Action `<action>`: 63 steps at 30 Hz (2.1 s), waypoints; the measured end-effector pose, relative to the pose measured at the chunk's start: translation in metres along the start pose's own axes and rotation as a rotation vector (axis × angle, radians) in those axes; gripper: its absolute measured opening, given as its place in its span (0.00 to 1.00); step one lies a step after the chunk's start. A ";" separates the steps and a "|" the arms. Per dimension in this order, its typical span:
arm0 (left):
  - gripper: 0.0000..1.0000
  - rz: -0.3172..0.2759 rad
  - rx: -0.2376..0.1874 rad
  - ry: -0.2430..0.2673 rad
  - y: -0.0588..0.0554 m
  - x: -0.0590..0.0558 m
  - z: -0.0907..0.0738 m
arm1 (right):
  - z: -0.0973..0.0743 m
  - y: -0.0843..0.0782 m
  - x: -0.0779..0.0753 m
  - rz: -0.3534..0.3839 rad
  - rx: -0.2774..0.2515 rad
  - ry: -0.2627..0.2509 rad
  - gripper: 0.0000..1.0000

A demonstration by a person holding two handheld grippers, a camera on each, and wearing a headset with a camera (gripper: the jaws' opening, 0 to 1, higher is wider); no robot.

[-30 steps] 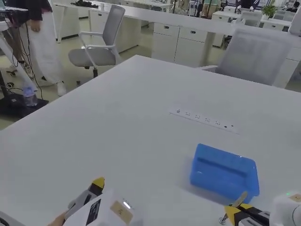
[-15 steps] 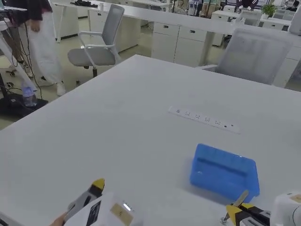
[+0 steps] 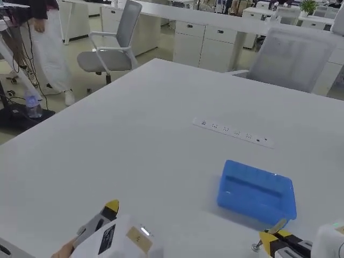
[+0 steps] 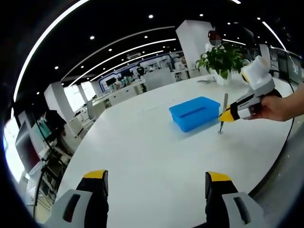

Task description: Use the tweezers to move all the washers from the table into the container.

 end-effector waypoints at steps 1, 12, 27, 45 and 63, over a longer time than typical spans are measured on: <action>0.85 0.001 0.001 -0.001 0.000 0.000 0.000 | 0.000 0.001 -0.001 0.003 0.009 0.004 0.01; 0.85 0.001 0.003 0.003 0.000 0.000 0.000 | 0.003 0.002 -0.005 -0.001 0.016 0.011 0.02; 0.85 0.005 0.008 0.002 -0.001 0.000 0.000 | 0.001 -0.002 -0.003 0.004 0.018 -0.001 0.04; 0.85 0.008 0.013 -0.004 -0.002 -0.001 0.001 | -0.001 -0.004 -0.005 0.000 0.016 -0.005 0.02; 0.85 0.007 0.014 -0.005 -0.003 -0.001 0.001 | -0.001 0.032 -0.013 0.082 -0.020 0.027 0.02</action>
Point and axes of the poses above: the centre of the closed fingertips' face, and the gripper's own axes: z roughly forward along the fingers, x roughly to its left, y roughly out of its top, the point moved 4 cm from there along -z, roughly backward along the fingers, and after that the axes turned 12 degrees about -x, right-handed, at the moved point
